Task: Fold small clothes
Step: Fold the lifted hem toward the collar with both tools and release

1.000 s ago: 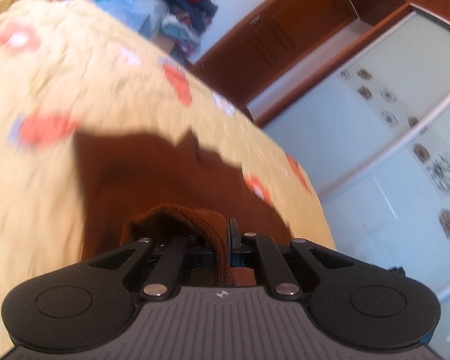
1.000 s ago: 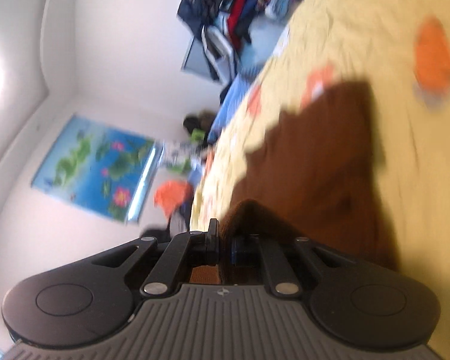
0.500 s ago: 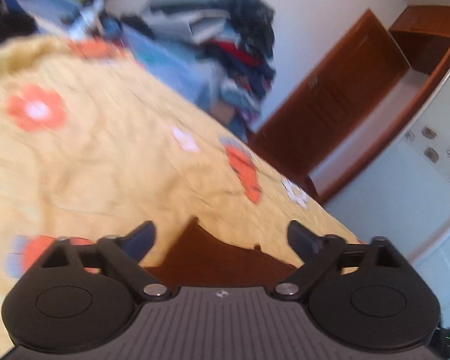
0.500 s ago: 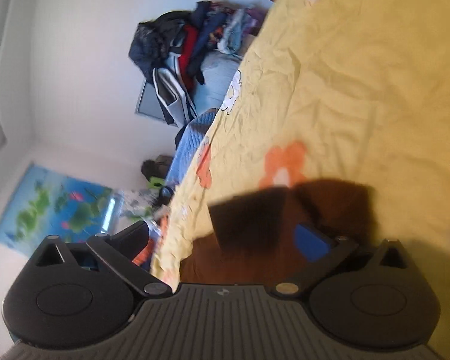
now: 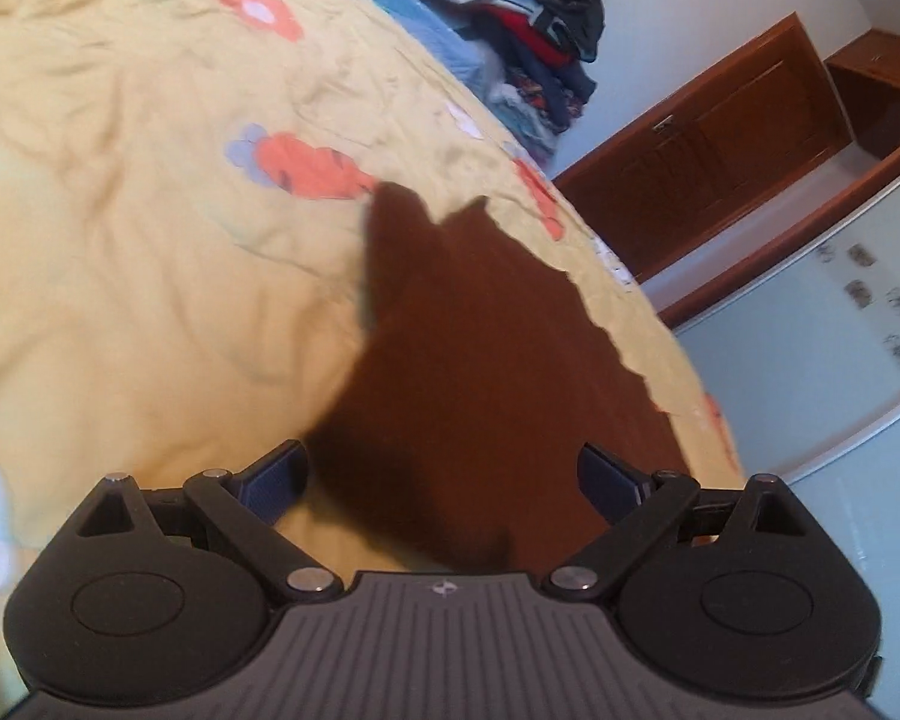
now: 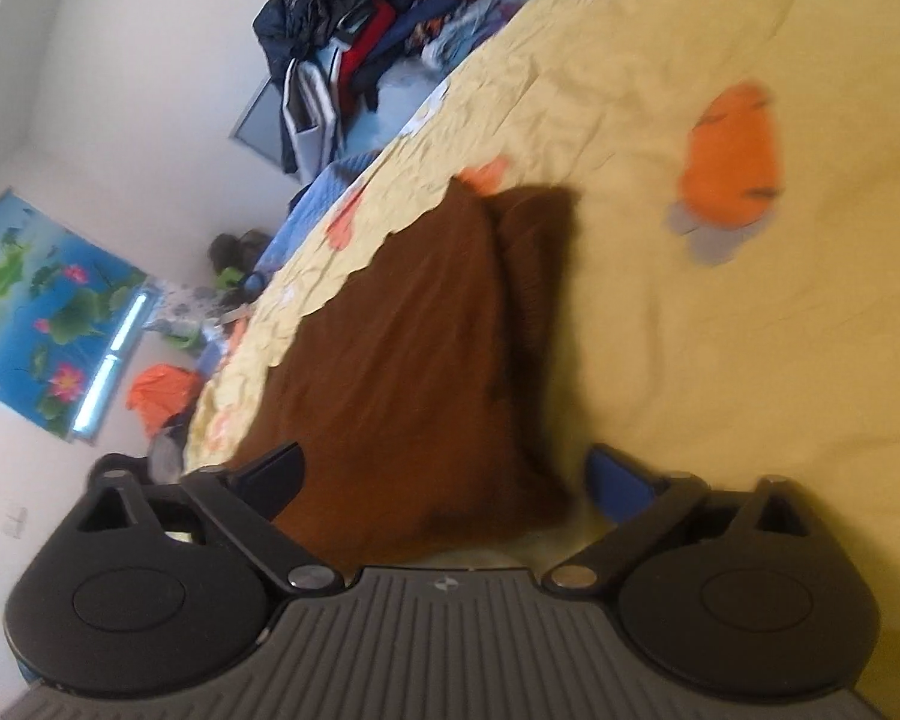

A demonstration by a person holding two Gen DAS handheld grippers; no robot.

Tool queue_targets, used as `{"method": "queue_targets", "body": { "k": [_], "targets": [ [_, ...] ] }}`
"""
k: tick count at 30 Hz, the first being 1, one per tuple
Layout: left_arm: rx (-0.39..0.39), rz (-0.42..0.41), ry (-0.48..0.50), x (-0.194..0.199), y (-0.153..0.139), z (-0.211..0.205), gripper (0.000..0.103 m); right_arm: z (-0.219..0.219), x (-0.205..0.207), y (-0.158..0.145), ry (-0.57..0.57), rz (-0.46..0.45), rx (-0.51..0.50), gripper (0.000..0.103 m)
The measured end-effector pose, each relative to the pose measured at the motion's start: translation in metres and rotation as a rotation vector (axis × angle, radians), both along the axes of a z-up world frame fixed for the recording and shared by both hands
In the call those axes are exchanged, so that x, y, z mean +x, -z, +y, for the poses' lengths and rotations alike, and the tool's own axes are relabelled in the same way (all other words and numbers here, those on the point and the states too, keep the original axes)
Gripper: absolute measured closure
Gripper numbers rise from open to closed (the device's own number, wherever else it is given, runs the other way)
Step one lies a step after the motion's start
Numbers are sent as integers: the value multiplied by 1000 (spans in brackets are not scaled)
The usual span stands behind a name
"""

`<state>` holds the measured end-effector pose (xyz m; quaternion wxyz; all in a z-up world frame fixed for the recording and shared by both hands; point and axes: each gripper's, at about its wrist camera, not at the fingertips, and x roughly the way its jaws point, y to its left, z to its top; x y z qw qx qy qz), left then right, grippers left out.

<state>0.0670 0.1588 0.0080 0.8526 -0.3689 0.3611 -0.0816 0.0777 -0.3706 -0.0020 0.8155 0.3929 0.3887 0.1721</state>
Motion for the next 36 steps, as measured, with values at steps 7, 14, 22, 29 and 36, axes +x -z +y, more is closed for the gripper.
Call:
{"method": "queue_targets", "body": {
  "k": [7, 14, 22, 29, 36],
  "targets": [
    [70, 95, 2, 17, 0, -4, 90, 18, 16, 3, -57, 40, -57, 85],
    [55, -6, 132, -52, -41, -2, 92, -5, -56, -25, -117, -50, 13, 86],
    [218, 46, 155, -89, -26, 17, 73, -26, -105, -14, -83, 42, -2, 34],
    [383, -204, 77, -14, -91, 1, 17, -41, -23, -69, 13, -163, -164, 14],
    [509, 85, 216, 122, -22, -73, 63, 19, 95, -31, -114, -6, -283, 49]
  ]
}}
